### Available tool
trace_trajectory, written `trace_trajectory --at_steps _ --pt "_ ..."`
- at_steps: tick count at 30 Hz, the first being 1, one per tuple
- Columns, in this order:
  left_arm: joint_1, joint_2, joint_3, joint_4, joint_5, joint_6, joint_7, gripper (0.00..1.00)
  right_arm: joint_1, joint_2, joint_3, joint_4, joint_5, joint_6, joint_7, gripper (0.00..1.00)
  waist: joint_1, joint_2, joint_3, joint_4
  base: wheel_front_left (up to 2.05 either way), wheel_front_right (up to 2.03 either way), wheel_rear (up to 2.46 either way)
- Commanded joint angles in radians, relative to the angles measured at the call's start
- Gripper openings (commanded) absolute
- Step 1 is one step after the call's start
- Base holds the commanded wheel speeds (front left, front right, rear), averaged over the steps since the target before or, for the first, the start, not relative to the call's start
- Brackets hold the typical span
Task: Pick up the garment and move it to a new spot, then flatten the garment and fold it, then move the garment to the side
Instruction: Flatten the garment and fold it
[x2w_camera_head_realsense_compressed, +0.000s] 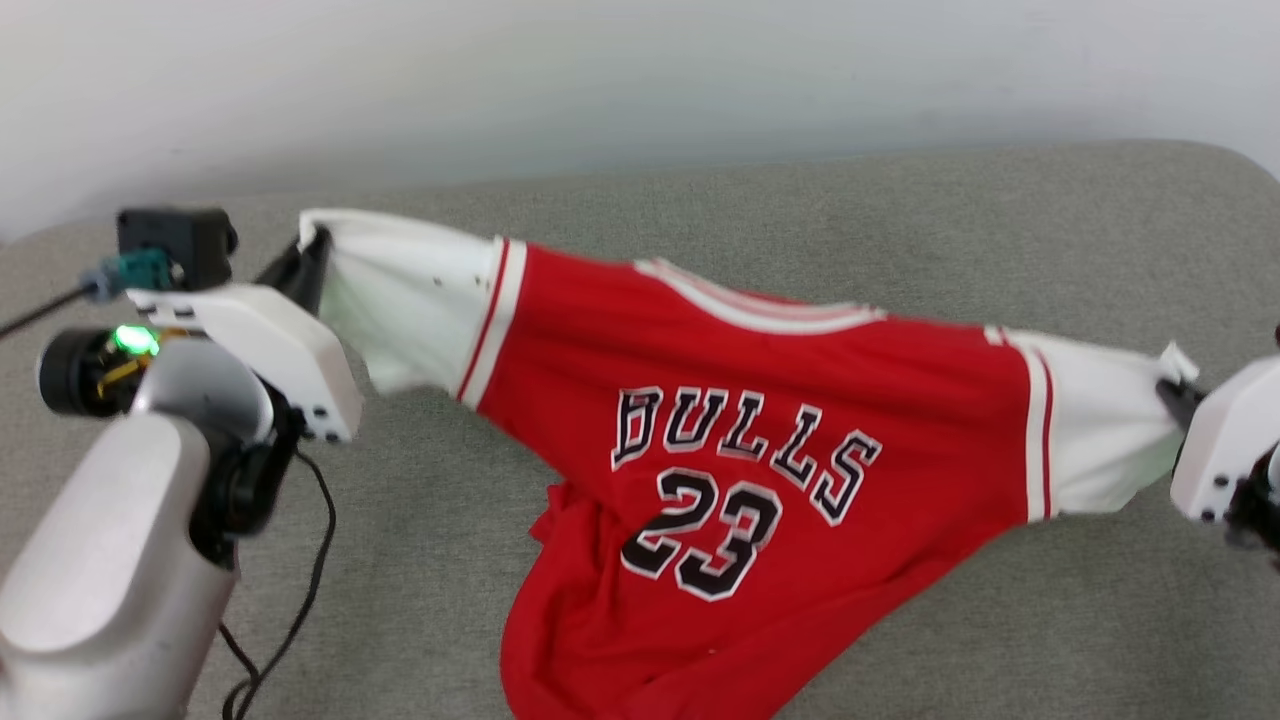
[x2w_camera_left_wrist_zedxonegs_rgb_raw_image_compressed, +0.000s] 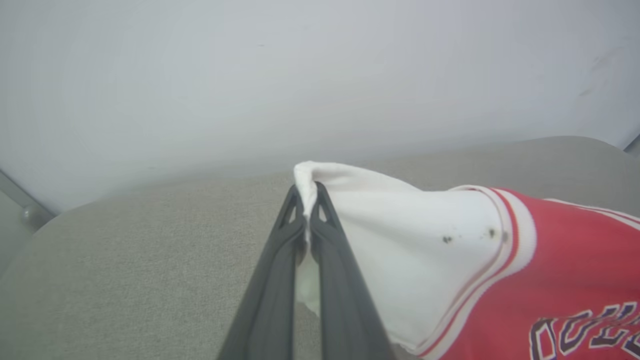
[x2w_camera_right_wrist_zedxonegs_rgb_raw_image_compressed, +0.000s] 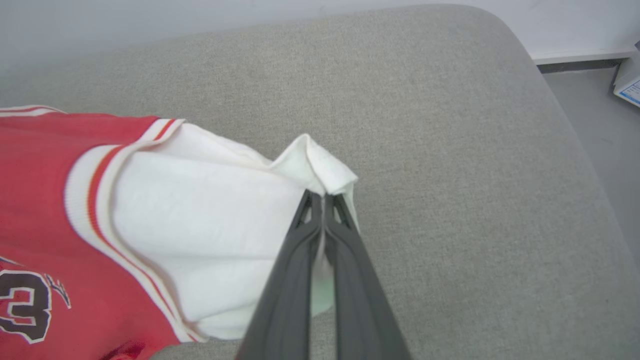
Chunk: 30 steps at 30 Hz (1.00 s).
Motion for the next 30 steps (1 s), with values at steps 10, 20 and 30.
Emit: trace_trajectory --at_steps 10,20,30 --pt "-0.319 -0.032 0.027 0.2 0.039 -0.04 -0.089 0.0 -0.335 -0.069 0.056 0.085 -0.059 -0.001 -0.137 0.0 0.0 0.0 0.048 0.005 0.0 0.0 0.0" --pt "-0.712 -0.036 0.045 0.377 0.117 -0.066 -0.226 0.0 -0.724 -0.065 0.101 0.157 -0.125 -0.001 -0.334 0.0 0.0 0.0 0.224 -0.009 0.0 0.0 0.0" --pt "-1.008 -0.002 0.075 0.456 0.146 -0.095 -0.326 0.0 -1.065 -0.065 0.171 0.268 -0.135 -0.001 -0.528 0.0 0.0 0.0 0.386 -0.042 0.0 0.0 0.0"
